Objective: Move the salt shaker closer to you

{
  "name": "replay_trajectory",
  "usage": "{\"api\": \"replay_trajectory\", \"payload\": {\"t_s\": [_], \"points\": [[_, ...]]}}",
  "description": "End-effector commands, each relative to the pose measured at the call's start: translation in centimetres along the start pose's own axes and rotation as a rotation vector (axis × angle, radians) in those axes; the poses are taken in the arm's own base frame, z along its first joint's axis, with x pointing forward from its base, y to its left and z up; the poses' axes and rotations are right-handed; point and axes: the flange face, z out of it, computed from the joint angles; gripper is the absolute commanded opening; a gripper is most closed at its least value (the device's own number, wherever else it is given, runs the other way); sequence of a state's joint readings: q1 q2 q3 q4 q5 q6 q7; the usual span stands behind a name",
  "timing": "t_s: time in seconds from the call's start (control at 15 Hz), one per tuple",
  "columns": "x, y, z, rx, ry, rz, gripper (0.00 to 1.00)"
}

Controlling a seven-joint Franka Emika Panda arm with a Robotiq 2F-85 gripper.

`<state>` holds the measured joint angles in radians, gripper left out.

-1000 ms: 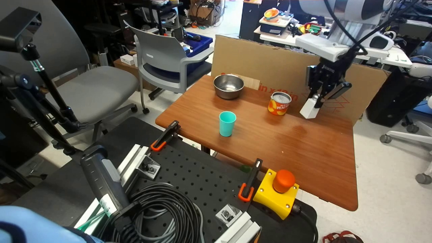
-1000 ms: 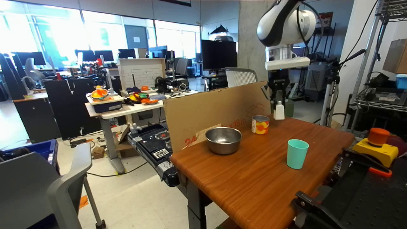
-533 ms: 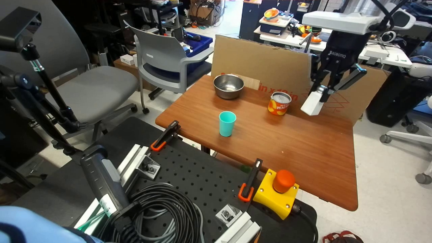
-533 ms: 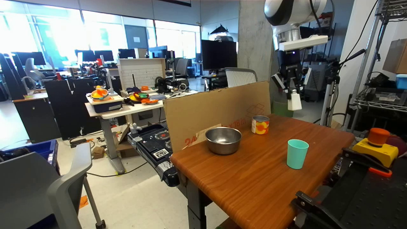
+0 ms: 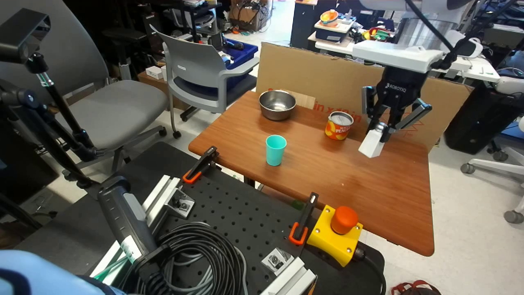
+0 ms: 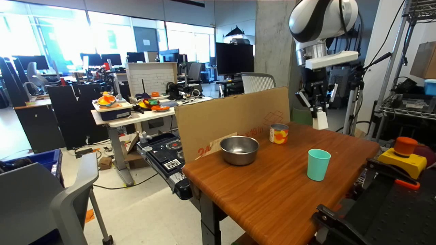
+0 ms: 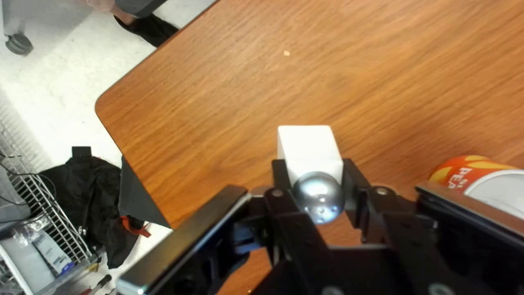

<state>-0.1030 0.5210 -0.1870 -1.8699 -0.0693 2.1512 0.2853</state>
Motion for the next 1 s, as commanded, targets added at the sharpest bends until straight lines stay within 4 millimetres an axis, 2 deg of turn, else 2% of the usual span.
{"api": "replay_trajectory", "payload": {"t_s": [0.0, 0.47, 0.93], "points": [[-1.4, -0.7, 0.8, 0.025, 0.071, -0.02, 0.09], [-3.7, -2.0, 3.5, 0.02, 0.105, -0.08, 0.09], [-6.6, -1.0, 5.2, 0.013, 0.112, -0.121, 0.09]]}}
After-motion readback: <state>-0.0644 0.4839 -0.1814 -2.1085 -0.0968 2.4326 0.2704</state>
